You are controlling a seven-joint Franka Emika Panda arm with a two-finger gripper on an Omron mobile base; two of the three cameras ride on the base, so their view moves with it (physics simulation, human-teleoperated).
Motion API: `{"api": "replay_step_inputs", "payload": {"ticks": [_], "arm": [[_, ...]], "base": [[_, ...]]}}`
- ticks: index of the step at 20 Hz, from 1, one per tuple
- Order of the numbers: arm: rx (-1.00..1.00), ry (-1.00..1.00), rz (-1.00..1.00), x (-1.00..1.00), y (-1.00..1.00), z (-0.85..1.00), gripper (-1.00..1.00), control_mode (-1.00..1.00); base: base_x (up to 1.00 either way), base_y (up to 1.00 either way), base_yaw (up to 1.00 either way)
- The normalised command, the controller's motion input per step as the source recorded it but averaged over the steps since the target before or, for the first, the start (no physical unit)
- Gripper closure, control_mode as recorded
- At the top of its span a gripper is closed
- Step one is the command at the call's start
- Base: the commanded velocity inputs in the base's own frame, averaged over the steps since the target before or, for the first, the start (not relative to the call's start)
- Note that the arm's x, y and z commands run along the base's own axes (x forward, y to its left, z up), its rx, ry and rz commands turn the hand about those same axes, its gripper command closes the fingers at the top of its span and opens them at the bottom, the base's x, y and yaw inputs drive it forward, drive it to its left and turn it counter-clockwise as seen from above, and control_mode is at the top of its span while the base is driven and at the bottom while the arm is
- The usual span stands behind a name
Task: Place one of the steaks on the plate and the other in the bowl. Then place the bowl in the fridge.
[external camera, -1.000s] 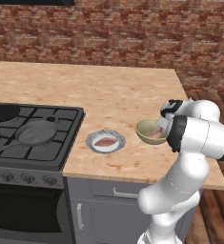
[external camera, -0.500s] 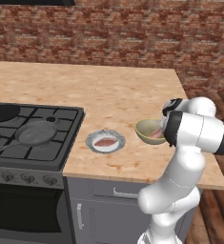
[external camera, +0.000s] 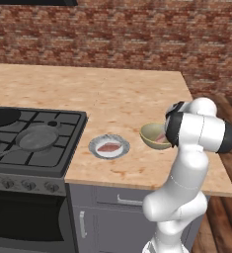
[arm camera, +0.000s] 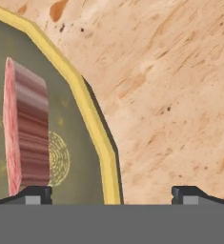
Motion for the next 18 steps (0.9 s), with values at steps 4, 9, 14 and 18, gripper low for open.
{"api": "replay_step_inputs", "payload": {"ticks": [4,9,14,18], "arm": [[-0.01,0.06,-0.04,0.22,0.1,-0.13,-1.0,-1.0],[-0.01,0.03,-0.03,0.1,0.14,-0.05,1.0,-1.0],[0.0,0.0,-0.03,0.0,0.2,0.0,1.0,-1.0],[0.0,0.0,-0.05,0.0,0.27,-0.06,1.0,-1.0]], "base": [[0.0,0.0,0.0],[0.0,0.0,0.0],[0.0,0.0,0.0],[0.0,0.0,0.0]]}}
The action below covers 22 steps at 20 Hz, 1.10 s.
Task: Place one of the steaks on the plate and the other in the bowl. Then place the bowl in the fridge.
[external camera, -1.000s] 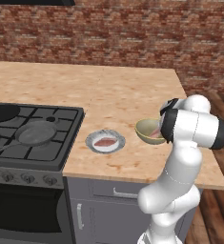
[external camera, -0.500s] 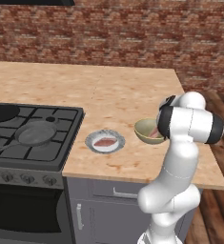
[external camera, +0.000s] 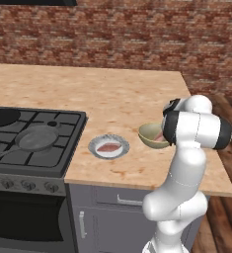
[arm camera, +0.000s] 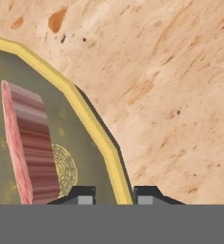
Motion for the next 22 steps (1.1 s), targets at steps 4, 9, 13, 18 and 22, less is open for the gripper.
{"api": "replay_step_inputs", "payload": {"ticks": [4,9,13,18,22], "arm": [[0.0,0.0,-0.06,0.0,0.16,-0.03,1.0,-1.0],[0.03,-0.09,-0.08,-0.16,0.03,0.0,1.0,-1.0],[0.07,-0.21,-0.13,-0.32,0.0,0.04,1.0,-1.0],[0.1,-0.27,-0.15,-0.38,0.0,0.16,1.0,-1.0],[0.05,-0.14,-0.1,-0.34,0.04,0.32,1.0,-1.0]], "base": [[0.0,0.0,0.0],[0.0,0.0,0.0],[0.0,0.0,0.0],[0.0,0.0,0.0],[0.0,0.0,0.0]]}}
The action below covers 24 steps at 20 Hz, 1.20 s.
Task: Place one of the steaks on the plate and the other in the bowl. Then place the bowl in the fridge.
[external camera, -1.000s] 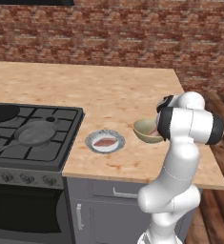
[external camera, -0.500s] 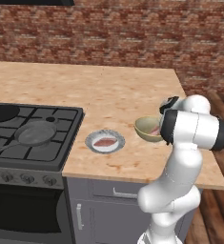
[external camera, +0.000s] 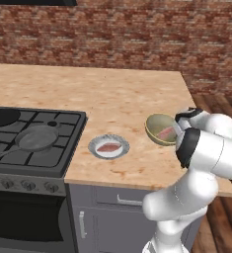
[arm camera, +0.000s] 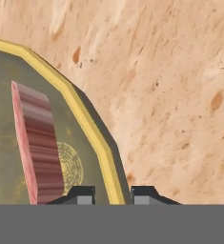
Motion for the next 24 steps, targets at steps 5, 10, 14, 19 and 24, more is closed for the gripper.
{"api": "replay_step_inputs", "payload": {"ticks": [5,10,14,19,24], "arm": [[0.01,-0.01,-0.02,-0.4,0.02,0.68,1.0,-1.0],[0.0,0.01,0.0,-0.58,0.0,0.84,1.0,-1.0],[0.0,0.03,0.0,-0.8,0.03,0.67,1.0,-1.0],[0.0,-0.03,0.0,-0.94,0.11,0.43,1.0,-1.0],[0.0,-0.02,0.0,-0.82,0.3,0.38,1.0,-1.0]], "base": [[0.0,0.0,0.0],[0.0,0.0,0.0],[0.0,0.0,0.0],[0.0,0.0,0.0],[0.0,0.0,0.0]]}}
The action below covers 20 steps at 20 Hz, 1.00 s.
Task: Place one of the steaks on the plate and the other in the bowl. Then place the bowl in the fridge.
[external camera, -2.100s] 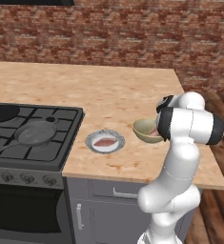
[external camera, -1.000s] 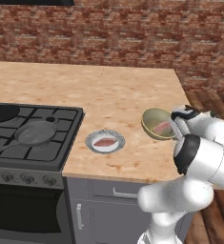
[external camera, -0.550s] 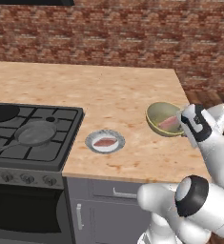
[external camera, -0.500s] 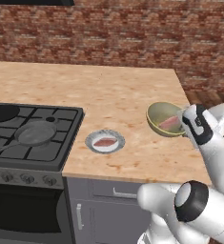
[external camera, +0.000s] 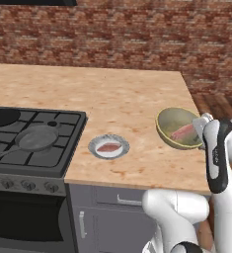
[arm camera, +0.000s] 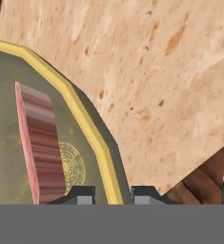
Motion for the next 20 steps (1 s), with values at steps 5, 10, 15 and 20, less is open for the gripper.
{"api": "replay_step_inputs", "payload": {"ticks": [5,10,15,20], "arm": [[0.0,-0.01,0.0,-0.64,0.15,0.34,1.0,-1.0],[-0.01,0.02,0.0,-0.48,0.04,0.22,1.0,-1.0],[-0.08,0.14,0.04,-0.28,0.12,0.22,1.0,-1.0],[-0.1,0.14,0.1,-0.13,0.2,0.18,1.0,-1.0]], "base": [[0.0,0.0,0.0],[0.0,0.0,0.0],[0.0,0.0,0.0],[0.0,0.0,0.0]]}}
